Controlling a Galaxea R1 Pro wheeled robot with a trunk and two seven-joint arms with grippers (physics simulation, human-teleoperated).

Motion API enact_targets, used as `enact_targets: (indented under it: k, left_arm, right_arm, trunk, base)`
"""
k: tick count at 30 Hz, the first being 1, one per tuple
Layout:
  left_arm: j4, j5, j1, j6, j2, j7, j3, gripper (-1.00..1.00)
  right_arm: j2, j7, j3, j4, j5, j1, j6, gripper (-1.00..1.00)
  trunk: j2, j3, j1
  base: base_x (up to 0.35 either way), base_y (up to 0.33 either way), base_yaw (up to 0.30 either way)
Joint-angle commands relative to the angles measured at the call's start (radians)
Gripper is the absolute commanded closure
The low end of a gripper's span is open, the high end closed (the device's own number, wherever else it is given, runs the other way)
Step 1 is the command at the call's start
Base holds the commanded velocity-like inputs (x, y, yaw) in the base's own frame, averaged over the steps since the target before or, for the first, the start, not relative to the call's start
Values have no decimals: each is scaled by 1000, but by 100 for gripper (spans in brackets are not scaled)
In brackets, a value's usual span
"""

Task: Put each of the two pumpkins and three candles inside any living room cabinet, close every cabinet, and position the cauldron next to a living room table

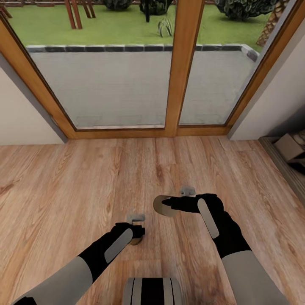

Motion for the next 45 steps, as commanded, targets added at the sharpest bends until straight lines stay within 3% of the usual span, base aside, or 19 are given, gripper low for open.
enact_targets:
  k: [1, 6, 9, 14, 23, 26, 32, 45]
  left_arm:
    - [0, 0, 0, 0, 0, 1, 0, -100]
    - [-1, 0, 0, 0, 2, 4, 10, -100]
    - [-1, -2, 0, 0, 3, 6, 51, -100]
    - [-2, -3, 0, 0, 3, 6, 66, -100]
    - [2, -6, 19, -50, 10, 5, 97, -100]
    - [2, -6, 20, -67, 10, 5, 114, -100]
    - [-1, -4, 20, -100, 9, 4, 115, -100]
    - [-98, 2, 20, -106, 11, 6, 113, -100]
  right_arm:
    - [0, 0, 0, 0, -2, 0, 0, 100]
    - [-1, 0, 0, 0, -2, 0, 0, 100]
    - [-1, 0, 0, 0, -2, 0, 0, 100]
    - [-1, 0, 0, 0, -2, 0, 0, 100]
    - [-3, -3, 3, 41, 3, 1, -18, 100]
    - [-4, -3, 3, 43, 4, 1, -18, 100]
    - [-4, -3, 3, 43, 4, 1, -18, 100]
    - [-3, -1, 3, 43, 4, 1, -18, 100]
  trunk:
    - [0, -4, 0]
    - [-1, -12, 1]
    - [-1, -12, 1]
    - [-1, -12, 1]
    - [-1, -12, 1]
    - [-1, -23, 3]
    - [-3, -47, 5]
    - [-3, -50, 6]
  base:
    - [0, 0, 0]
    - [0, 0, 0]
    - [0, 0, 0]
    - [0, 0, 0]
    - [0, 0, 0]
    - [0, 0, 0]
    - [0, 0, 0]
    - [0, 0, 0]
